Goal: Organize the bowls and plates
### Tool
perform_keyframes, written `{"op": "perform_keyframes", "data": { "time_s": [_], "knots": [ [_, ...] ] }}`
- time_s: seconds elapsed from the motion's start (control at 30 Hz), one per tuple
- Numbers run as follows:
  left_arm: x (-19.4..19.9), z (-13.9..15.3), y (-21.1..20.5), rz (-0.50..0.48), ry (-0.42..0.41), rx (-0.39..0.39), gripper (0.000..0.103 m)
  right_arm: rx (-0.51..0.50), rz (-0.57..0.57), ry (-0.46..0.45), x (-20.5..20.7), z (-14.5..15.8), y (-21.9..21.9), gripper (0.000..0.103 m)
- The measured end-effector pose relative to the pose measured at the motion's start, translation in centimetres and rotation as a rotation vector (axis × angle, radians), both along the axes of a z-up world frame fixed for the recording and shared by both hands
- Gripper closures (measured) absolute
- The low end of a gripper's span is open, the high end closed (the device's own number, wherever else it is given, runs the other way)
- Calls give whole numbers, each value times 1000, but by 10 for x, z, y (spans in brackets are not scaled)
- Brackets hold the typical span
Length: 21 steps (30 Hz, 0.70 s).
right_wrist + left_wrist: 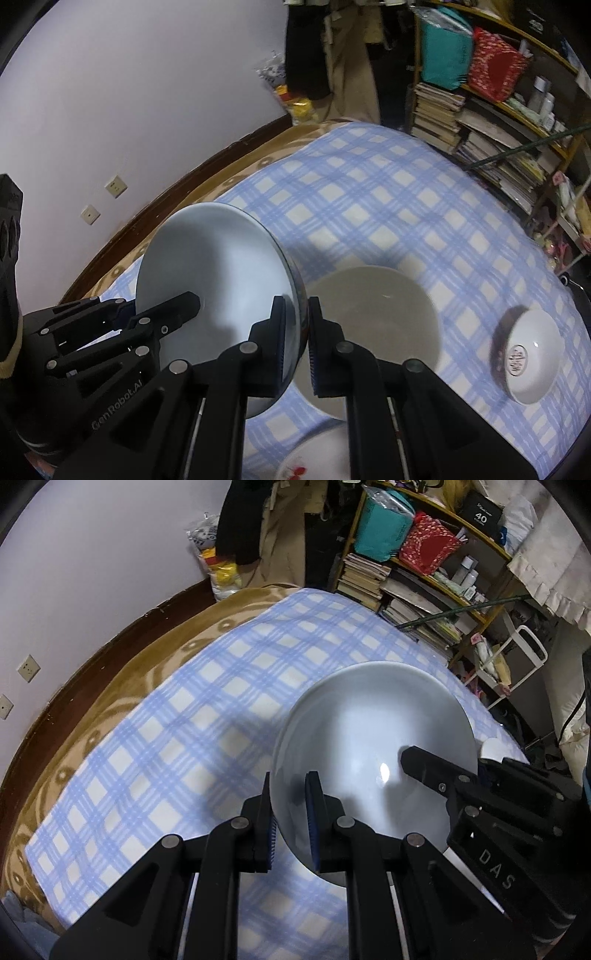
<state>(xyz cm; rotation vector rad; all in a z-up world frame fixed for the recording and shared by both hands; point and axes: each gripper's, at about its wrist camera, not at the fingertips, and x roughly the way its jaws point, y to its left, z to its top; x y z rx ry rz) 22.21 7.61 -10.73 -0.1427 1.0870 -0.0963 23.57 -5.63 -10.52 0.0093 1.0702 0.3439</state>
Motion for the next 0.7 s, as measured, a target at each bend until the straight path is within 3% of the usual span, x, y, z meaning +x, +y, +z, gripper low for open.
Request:
{"op": "perform_keyframes", "data": {
  "time_s": [0.43, 0.7],
  "knots": [
    [6, -25, -69, -97, 27, 11, 88, 4, -93, 23, -7, -23, -65, 91],
    [8, -44, -82, -130, 52, 29, 88, 34, -136, 65, -8, -49, -82, 91]
  ]
}}
